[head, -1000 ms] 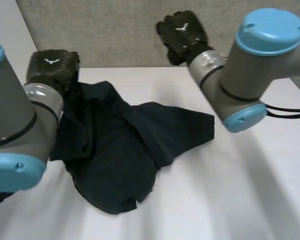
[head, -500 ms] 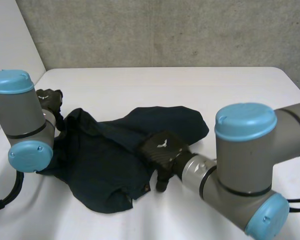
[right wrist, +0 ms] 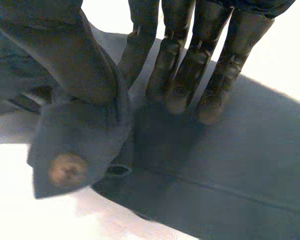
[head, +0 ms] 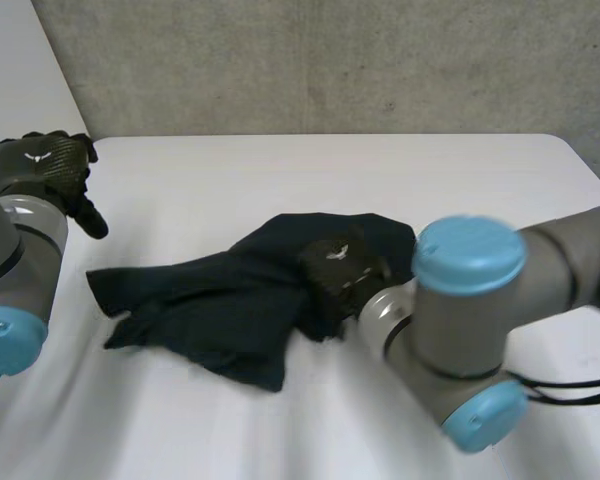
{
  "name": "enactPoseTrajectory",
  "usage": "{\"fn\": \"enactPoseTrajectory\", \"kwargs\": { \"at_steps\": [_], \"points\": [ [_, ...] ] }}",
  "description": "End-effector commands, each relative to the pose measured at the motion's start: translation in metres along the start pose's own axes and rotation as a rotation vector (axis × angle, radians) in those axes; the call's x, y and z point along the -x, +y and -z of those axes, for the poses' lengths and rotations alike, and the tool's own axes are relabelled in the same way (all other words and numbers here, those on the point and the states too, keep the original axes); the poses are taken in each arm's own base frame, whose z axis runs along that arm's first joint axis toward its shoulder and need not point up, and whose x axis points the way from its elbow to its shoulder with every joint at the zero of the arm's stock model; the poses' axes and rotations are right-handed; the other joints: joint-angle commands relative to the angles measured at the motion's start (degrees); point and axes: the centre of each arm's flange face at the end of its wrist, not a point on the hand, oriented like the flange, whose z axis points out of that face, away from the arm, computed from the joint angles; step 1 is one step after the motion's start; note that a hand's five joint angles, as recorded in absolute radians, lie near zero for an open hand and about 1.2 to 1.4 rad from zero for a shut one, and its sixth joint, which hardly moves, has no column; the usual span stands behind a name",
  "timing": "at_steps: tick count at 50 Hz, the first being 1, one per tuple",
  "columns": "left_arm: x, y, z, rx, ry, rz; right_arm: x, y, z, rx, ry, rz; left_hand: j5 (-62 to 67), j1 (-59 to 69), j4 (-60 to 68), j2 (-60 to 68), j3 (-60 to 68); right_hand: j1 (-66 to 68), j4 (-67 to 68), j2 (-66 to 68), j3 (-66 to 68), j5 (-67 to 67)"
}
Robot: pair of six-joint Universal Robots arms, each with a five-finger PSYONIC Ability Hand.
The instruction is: Fold the shorts.
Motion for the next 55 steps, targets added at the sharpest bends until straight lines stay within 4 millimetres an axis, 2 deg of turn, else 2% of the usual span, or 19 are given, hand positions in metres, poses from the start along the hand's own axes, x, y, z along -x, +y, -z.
{"fn": "enactPoseTrajectory", "kwargs": {
  "at_steps": [1,7,9,12,16,17,21,24,25,28,29,31,36,40,45,49,52,54,55],
  "points": [
    [-0.007,-0.007,0.022,-0.034,0.102,0.002,-0.072,-0.022,0.008,0.023,0.144,0.167,0.5,-1.2,0.2,0.0,-0.3,23.9,11.9,12.8,12.4,14.8],
    [-0.024,-0.004,0.042,-0.040,0.217,-0.001,-0.103,-0.056,0.000,-0.071,0.235,0.271,-0.2,-1.9,-0.5,-0.7,-1.0,23.9,11.9,12.8,12.4,14.8],
    [-0.034,0.000,0.053,-0.031,0.260,-0.010,-0.107,-0.058,-0.004,-0.080,0.243,0.274,-0.7,-2.4,-1.0,-1.2,-1.5,23.9,11.9,12.8,12.4,14.8],
    [-0.048,0.008,0.067,-0.013,0.320,-0.024,-0.107,-0.046,-0.017,-0.048,0.234,0.278,-0.7,-2.4,-1.0,-1.2,-1.5,23.9,11.9,12.8,12.4,14.8],
    [-0.062,0.020,0.085,0.020,0.387,-0.029,-0.099,-0.032,-0.016,0.020,0.202,0.263,-0.3,-2.1,-0.7,-0.8,-1.2,-38.5,-50.5,-49.5,-50.0,-47.6],
    [-0.065,0.022,0.090,0.026,0.403,-0.027,-0.100,-0.024,-0.013,0.059,0.192,0.243,-0.3,-2.1,-0.7,-0.8,-1.2,-46.1,-58.1,-57.2,-57.6,-55.2],
    [-0.082,0.026,0.112,0.037,0.487,-0.001,-0.093,-0.009,-0.003,0.108,0.162,0.197,0.0,-1.7,-0.3,-0.5,-0.8,-46.1,-58.1,-57.2,-57.6,-55.2],
    [-0.093,0.027,0.123,0.045,0.538,0.028,-0.092,-0.018,0.012,0.090,0.173,0.169,0.2,-1.6,-0.2,-0.3,-0.7,-46.1,-58.1,-57.2,-57.6,-55.2],
    [-0.095,0.028,0.124,0.048,0.546,0.034,-0.094,-0.025,0.023,0.075,0.184,0.154,0.2,-1.6,-0.2,-0.3,-0.7,-46.1,-58.1,-57.2,-57.6,-55.2],
    [-0.103,0.031,0.124,0.060,0.562,0.045,-0.107,-0.025,0.035,0.079,0.221,0.134,0.8,-0.9,0.5,0.3,0.0,-46.1,-58.1,-57.2,-57.6,-55.2],
    [-0.105,0.032,0.123,0.064,0.565,0.045,-0.118,-0.020,0.042,0.103,0.244,0.124,1.0,-0.7,0.7,0.5,0.2,-46.1,-58.1,-57.2,-57.6,-55.2],
    [-0.111,0.038,0.119,0.084,0.569,0.038,-0.127,-0.013,0.047,0.129,0.254,0.115,1.2,-0.5,0.8,0.7,0.4,-46.1,-58.1,-57.2,-57.6,-55.2],
    [-0.123,0.052,0.121,0.126,0.598,0.018,-0.133,0.010,0.057,0.201,0.188,0.082,2.0,0.3,1.7,1.5,1.2,-41.5,-53.5,-52.6,-53.0,-50.6],
    [-0.135,0.064,0.128,0.153,0.635,-0.004,-0.150,0.036,0.069,0.277,0.159,0.048,2.0,0.3,1.7,1.5,1.2,-41.3,-53.3,-52.4,-52.8,-50.4],
    [-0.149,0.078,0.135,0.163,0.673,-0.025,-0.160,0.051,0.072,0.268,0.137,0.079,2.7,1.0,2.3,2.2,1.9,-41.1,-53.2,-52.2,-52.6,-50.3],
    [-0.157,0.088,0.130,0.159,0.649,-0.039,-0.163,0.057,0.067,0.198,0.098,0.122,9.4,7.7,9.1,8.9,8.6,-40.1,-52.2,-51.2,-51.6,-49.3],
    [-0.159,0.093,0.123,0.161,0.593,-0.054,-0.173,0.066,0.065,0.193,0.103,0.116,26.2,24.5,25.8,25.7,25.4,-39.6,-51.6,-50.7,-51.1,-48.8],
    [-0.157,0.089,0.117,0.147,0.532,-0.049,-0.183,0.075,0.067,0.195,0.101,0.102,40.6,38.9,40.3,40.1,39.8,-39.5,-51.5,-50.5,-51.0,-48.6],
    [-0.155,0.087,0.115,0.142,0.509,-0.047,-0.184,0.077,0.067,0.196,0.095,0.102,43.0,41.3,42.7,42.5,42.2,-39.5,-51.5,-50.5,-51.0,-48.6]
  ]
}}
